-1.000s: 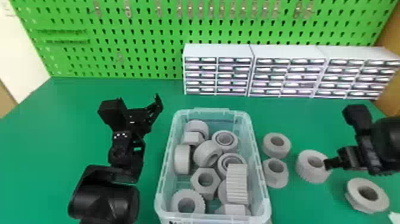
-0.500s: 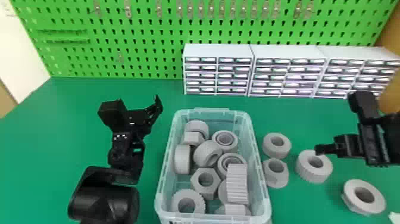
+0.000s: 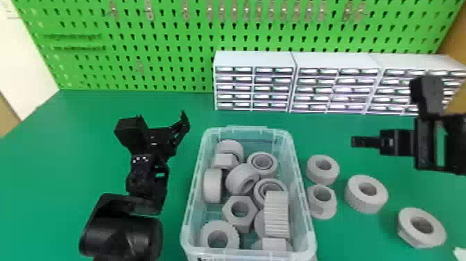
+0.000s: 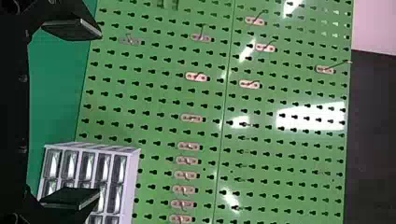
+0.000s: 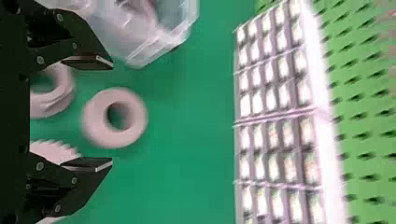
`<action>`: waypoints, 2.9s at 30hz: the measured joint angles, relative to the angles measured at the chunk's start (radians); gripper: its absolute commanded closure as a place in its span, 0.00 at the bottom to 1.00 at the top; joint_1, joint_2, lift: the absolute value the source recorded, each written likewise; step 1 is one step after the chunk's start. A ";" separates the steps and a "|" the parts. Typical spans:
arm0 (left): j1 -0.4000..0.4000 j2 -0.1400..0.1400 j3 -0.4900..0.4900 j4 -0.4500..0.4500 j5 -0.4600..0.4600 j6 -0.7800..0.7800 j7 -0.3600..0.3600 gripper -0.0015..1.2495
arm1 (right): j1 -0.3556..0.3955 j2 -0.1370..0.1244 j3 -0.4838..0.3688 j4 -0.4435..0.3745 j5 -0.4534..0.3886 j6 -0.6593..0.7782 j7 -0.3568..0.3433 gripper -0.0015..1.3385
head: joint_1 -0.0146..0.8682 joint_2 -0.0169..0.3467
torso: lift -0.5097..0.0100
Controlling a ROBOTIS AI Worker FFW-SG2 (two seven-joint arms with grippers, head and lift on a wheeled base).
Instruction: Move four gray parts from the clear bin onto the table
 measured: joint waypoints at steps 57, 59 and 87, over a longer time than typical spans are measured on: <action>0.013 -0.003 0.007 -0.002 -0.005 0.000 -0.001 0.08 | 0.287 0.212 -0.183 0.006 0.176 -1.040 -0.022 0.39 | 0.80 0.24 | 0.88; 0.014 -0.003 0.007 -0.003 -0.004 0.001 -0.002 0.08 | 0.291 0.214 -0.192 0.006 0.180 -1.054 -0.024 0.39 | 0.80 0.24 | 0.88; 0.014 -0.024 0.029 -0.012 -0.045 0.001 -0.029 0.08 | 0.335 0.218 -0.273 0.024 0.149 -1.187 -0.031 0.39 | 0.80 0.24 | 0.88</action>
